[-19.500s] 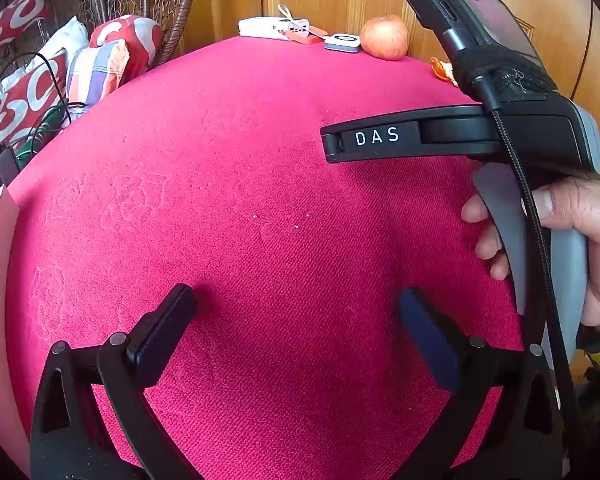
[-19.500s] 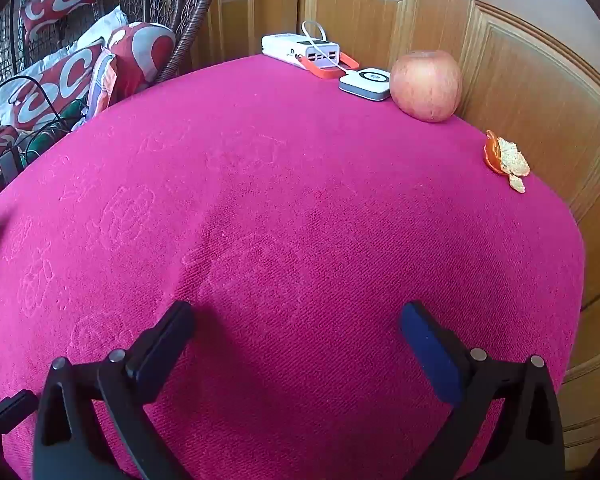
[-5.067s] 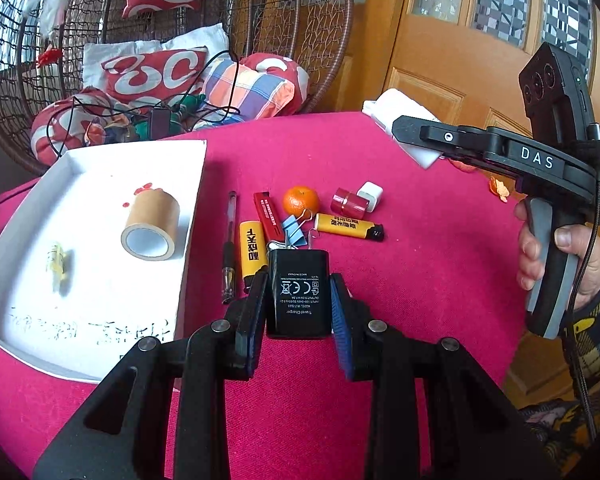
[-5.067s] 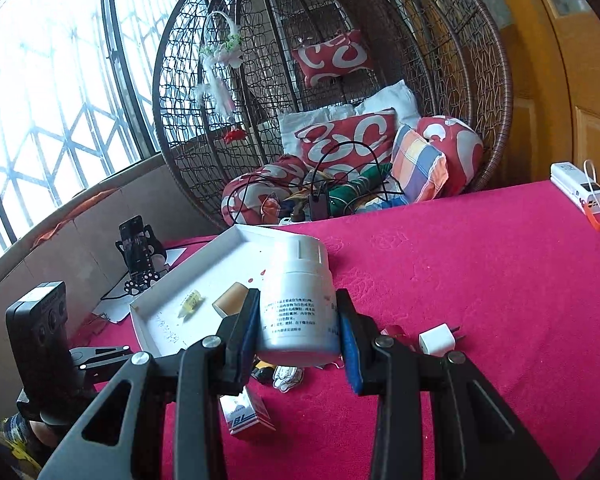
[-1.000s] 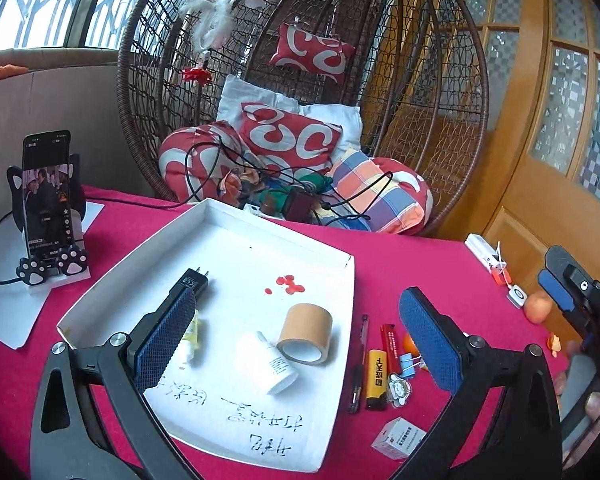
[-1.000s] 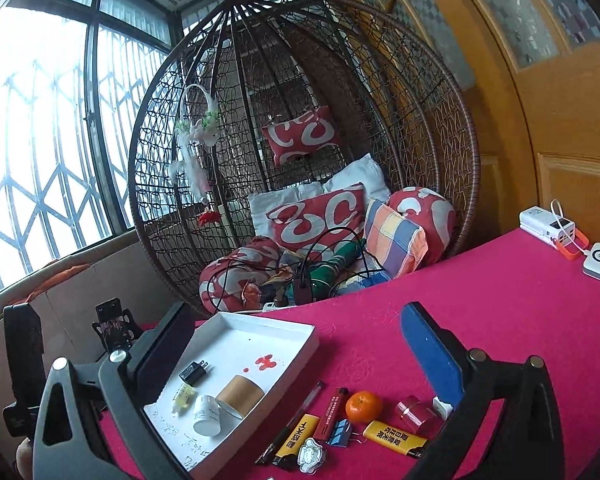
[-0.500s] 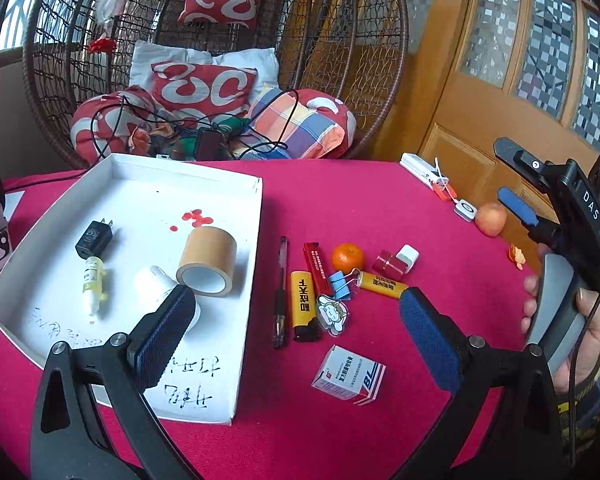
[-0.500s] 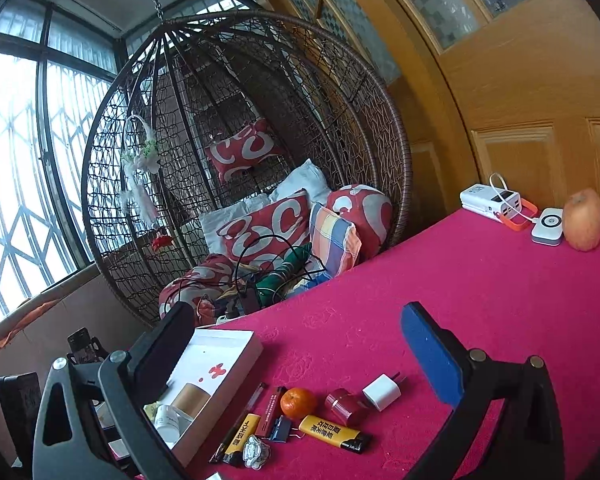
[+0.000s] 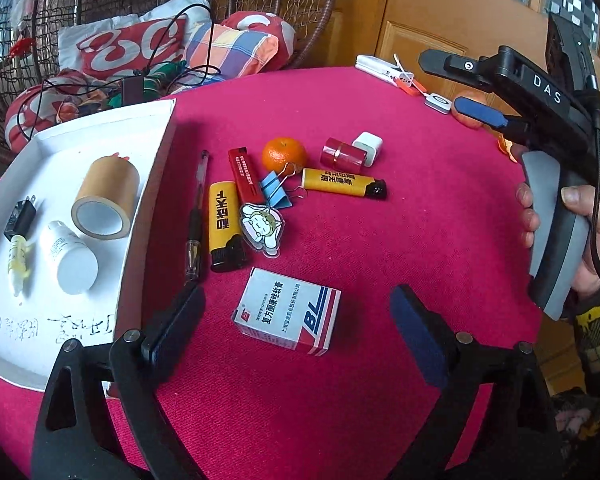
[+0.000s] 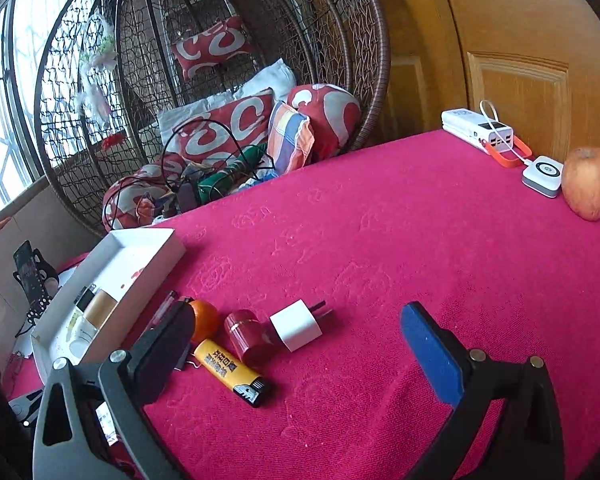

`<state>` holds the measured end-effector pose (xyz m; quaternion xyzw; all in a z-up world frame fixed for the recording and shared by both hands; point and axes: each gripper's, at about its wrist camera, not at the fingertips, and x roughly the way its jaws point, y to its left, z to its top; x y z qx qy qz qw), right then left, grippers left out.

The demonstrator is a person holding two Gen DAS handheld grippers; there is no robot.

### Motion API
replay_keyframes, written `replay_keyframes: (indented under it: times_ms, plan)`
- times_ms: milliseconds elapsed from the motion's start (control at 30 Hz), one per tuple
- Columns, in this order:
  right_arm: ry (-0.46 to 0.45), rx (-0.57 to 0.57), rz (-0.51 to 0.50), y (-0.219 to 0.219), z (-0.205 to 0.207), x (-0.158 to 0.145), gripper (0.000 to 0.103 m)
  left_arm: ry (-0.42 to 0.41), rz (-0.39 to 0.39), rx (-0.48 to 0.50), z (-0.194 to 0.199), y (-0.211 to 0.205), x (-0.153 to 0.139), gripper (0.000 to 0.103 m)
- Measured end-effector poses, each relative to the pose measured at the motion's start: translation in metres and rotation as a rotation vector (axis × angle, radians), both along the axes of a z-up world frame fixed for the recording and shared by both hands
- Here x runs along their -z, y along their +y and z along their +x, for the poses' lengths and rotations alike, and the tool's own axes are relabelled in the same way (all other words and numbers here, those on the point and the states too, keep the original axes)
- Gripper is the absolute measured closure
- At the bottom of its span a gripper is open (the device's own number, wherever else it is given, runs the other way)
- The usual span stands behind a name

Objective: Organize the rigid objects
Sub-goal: 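Withdraw both tools from the tray toward the remaining items, then grasp the white plug with the right tool while the left tool grasps the BL medicine box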

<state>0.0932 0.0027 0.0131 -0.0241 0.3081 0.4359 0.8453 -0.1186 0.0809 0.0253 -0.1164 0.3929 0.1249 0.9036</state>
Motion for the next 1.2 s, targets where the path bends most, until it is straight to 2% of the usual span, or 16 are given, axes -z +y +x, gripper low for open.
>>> replay_keyframes:
  times_ms: [67,100,133,167,267,333,367,400,533,733,900,1000,1200]
  plan:
    - [-0.002,-0.009,-0.041,0.007,0.007,0.007,0.016,0.016,-0.003,0.001,0.003,-0.001,0.005,0.010]
    - [0.005,-0.020,-0.053,0.011,0.009,0.010,0.025,0.023,-0.007,0.003,0.004,-0.001,0.007,0.017]
    - [0.016,-0.034,-0.064,0.015,0.012,0.013,0.029,0.030,-0.008,0.004,0.006,-0.001,0.009,0.027]
    - [0.028,-0.047,-0.078,0.019,0.015,0.017,0.029,0.037,-0.012,0.006,0.007,-0.001,0.010,0.029]
    - [0.052,-0.095,-0.116,0.033,0.016,0.027,0.040,0.054,-0.023,0.017,0.008,-0.002,0.016,0.033]
    - [0.062,-0.101,-0.152,0.039,0.016,0.033,0.062,0.063,-0.028,0.022,0.009,-0.002,0.019,0.043]
    - [0.080,-0.110,-0.161,0.040,0.018,0.036,0.064,0.064,-0.030,0.024,0.009,-0.002,0.020,0.046]
    - [0.083,-0.109,-0.155,0.039,0.017,0.035,0.064,0.061,-0.025,0.023,0.009,-0.003,0.020,0.051]
    - [0.080,-0.088,-0.120,0.027,0.013,0.030,0.064,0.052,-0.032,0.016,0.007,-0.001,0.019,0.052]
    - [0.069,-0.070,0.014,0.003,0.000,0.002,0.064,-0.007,-0.027,0.009,0.000,-0.002,0.006,0.052]
    - [0.033,-0.106,0.138,-0.009,-0.016,-0.030,0.064,-0.066,0.014,-0.004,-0.006,-0.007,-0.015,0.052]
    - [0.043,-0.156,0.192,-0.010,-0.023,-0.042,0.064,-0.105,0.032,-0.022,-0.011,-0.006,-0.027,0.052]
    - [0.047,-0.212,0.218,-0.004,-0.036,-0.048,0.064,-0.169,0.046,-0.074,-0.024,0.004,-0.045,0.052]
